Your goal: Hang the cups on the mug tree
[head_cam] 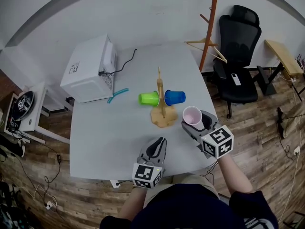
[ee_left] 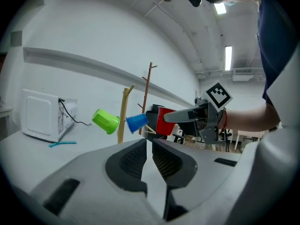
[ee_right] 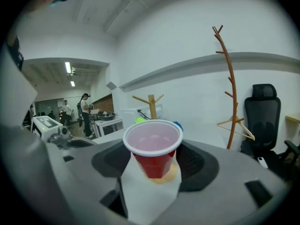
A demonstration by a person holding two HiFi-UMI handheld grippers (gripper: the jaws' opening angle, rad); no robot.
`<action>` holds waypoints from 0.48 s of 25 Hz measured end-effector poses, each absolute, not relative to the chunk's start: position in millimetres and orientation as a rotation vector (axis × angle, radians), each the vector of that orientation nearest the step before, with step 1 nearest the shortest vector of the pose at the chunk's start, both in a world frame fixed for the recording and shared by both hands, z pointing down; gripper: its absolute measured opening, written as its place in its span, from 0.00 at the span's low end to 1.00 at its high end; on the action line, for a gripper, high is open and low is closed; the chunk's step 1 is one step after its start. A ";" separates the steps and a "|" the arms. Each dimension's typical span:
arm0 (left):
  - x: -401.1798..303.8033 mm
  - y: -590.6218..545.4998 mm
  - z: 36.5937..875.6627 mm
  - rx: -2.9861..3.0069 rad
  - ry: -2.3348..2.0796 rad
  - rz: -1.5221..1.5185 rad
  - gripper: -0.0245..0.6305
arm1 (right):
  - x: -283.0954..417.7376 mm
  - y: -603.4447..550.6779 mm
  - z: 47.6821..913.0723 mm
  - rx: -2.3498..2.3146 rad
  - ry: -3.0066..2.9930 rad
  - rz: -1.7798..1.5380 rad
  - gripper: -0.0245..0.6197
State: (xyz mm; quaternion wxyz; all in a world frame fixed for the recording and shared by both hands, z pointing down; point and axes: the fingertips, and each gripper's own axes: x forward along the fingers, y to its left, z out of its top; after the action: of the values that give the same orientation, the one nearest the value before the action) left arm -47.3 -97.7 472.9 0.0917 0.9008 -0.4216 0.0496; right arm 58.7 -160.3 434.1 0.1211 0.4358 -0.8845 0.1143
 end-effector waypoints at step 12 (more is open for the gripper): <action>-47.9 -105.7 401.3 2.839 -1.382 -0.096 0.40 | -6.9 -136.1 343.4 0.918 -2.839 0.328 0.51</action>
State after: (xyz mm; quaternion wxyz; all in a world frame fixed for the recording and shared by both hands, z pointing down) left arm -47.9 -105.7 401.3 -0.0086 0.8986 -0.4376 -0.0304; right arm -6.9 -136.1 343.4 0.0697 0.3050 -0.9435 0.1090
